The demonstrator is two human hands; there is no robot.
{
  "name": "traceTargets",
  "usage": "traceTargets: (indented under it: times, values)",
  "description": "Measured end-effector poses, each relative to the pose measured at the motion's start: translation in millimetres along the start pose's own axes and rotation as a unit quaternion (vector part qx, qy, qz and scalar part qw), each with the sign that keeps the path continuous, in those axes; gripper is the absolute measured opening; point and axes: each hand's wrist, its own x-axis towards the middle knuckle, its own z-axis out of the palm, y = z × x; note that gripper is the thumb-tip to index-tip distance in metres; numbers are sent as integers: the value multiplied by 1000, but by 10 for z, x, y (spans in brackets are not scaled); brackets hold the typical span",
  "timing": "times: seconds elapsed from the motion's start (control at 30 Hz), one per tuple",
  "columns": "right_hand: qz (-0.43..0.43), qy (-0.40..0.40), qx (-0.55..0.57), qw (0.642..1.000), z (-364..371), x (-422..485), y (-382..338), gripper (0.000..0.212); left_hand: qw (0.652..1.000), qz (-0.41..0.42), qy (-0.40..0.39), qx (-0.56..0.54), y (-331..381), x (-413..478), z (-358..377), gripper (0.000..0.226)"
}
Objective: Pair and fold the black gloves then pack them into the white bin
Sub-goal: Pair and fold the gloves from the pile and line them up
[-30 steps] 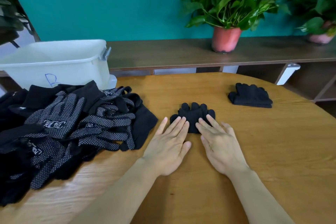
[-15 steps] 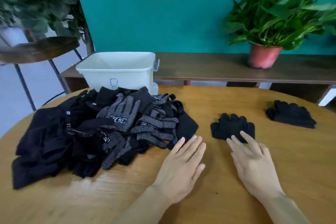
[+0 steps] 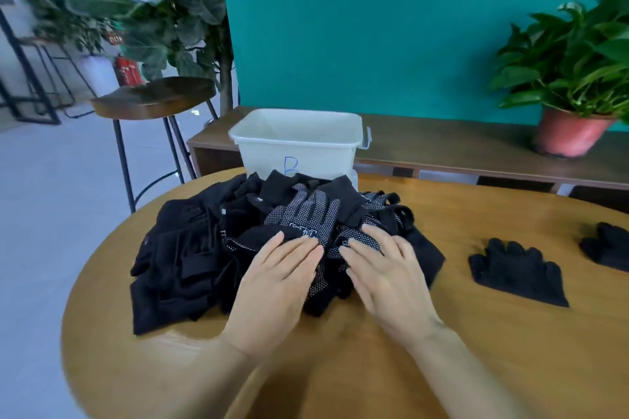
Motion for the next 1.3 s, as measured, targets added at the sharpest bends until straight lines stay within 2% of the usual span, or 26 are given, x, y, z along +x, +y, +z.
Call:
traceTargets:
  times: [0.13,0.33,0.47,0.63,0.73,0.87,0.97,1.1,1.13,1.2,1.27,1.3]
  values:
    - [-14,-9,-6,1000,189,286,-103,20,1000,14,4,20,-258,52,64,36]
    - [-12,-70,-25,997,386,471,-67,29,1000,-4,9,21,-460,54,200,34]
    - [-38,-54,-6,998,453,501,-92,9,1000,-3,28,9,-469,30,228,29]
    - [19,-17,46,999,246,665,-102,26,999,-14,33,0,-441,79,107,35]
    - [62,23,89,994,13,823,-44,24,999,-26,37,8,-419,175,-27,46]
    - [104,32,107,988,-355,953,2,13,999,-46,24,17,-335,310,-253,67]
    - [138,21,121,983,-669,958,-14,18,998,-50,23,24,-220,359,-414,83]
    - [183,32,156,970,-1101,872,-89,18,997,-53,44,19,-46,384,-614,91]
    - [194,34,167,966,-1188,823,-100,17,997,-50,57,19,4,389,-658,87]
    - [209,24,180,961,-1324,713,-105,17,994,-31,101,9,132,433,-758,61]
    - [221,3,185,958,-1426,588,-102,17,989,-13,146,-30,291,506,-879,36]
    - [231,-9,187,955,-1476,523,-98,17,986,-5,159,-57,369,543,-948,31]
